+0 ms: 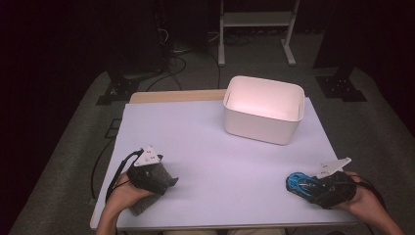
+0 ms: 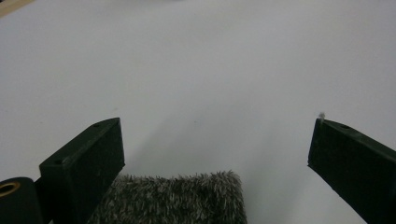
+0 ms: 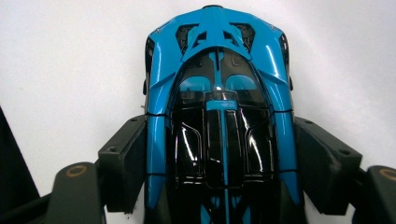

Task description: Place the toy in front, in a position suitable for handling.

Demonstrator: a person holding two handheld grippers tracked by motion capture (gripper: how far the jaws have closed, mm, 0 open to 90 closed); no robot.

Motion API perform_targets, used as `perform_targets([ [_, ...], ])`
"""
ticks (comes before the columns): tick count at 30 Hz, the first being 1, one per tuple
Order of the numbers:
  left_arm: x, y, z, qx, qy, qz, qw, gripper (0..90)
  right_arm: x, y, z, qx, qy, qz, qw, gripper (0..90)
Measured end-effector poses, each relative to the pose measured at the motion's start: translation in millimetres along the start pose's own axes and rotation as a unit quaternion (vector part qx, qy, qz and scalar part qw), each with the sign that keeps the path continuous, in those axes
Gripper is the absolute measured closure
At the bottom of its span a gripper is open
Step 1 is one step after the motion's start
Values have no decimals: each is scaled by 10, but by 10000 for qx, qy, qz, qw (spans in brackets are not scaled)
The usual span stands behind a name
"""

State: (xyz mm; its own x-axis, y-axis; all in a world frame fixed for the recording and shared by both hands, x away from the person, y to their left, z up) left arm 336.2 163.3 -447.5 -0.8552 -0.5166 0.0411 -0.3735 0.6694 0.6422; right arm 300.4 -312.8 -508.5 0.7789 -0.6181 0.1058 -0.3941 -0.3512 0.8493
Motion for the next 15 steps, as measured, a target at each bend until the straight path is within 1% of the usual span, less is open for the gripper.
perform_targets([
  [1, -5, 6, 2, -5, -2, -7, 10000, 31, 1, 3, 5, 15, -26, -15, 10000, 250],
  [2, -10, 11, 4, -4, 4, -16, 10000, 31, 7, 12, 3, 86, -84, -23, 9999, 251],
  [5, -22, 23, 7, 19, 25, -17, 10000, 36, 6, 37, -10, 149, -143, -58, 9998, 252],
  [6, -22, 24, 7, 32, 40, -23, 10000, 36, 8, 52, -23, 183, -135, -49, 9997, 252],
  [7, -23, 27, 9, 27, 38, -27, 10000, 36, 2, 70, -38, 214, -144, -100, 9996, 252],
  [9, -20, 31, 6, 42, 27, -25, 10000, 36, -5, 106, -78, 264, -119, -61, 9996, 252],
  [12, -14, 42, -1, 43, 15, -17, 10000, 36, -35, 180, -182, 416, -68, -129, 9990, 253],
  [13, -17, 47, -2, 53, 21, -20, 10000, 36, -66, 229, -289, 566, 8, -182, 9982, 253],
  [14, -23, 51, -1, 51, 14, -26, 10000, 36, -89, 252, -351, 605, 45, -233, 9979, 253],
  [15, -23, 51, -1, 51, 14, -26, 10000, 36, -89, 252, -351, 605, 45, -233, 9979, 253],
])
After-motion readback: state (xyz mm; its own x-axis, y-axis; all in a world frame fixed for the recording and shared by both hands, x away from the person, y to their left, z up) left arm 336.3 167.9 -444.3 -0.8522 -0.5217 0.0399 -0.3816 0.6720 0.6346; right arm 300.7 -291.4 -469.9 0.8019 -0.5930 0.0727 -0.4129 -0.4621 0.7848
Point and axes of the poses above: each handheld gripper's, and its own axes: y roughly backward along the jaws, z roughly out of its underside, x roughly to its right, the point moved 8 cm from there along -y, roughly forward along the jaws, and after that the axes turned 7 degrees about z, right-handed, at the moved point
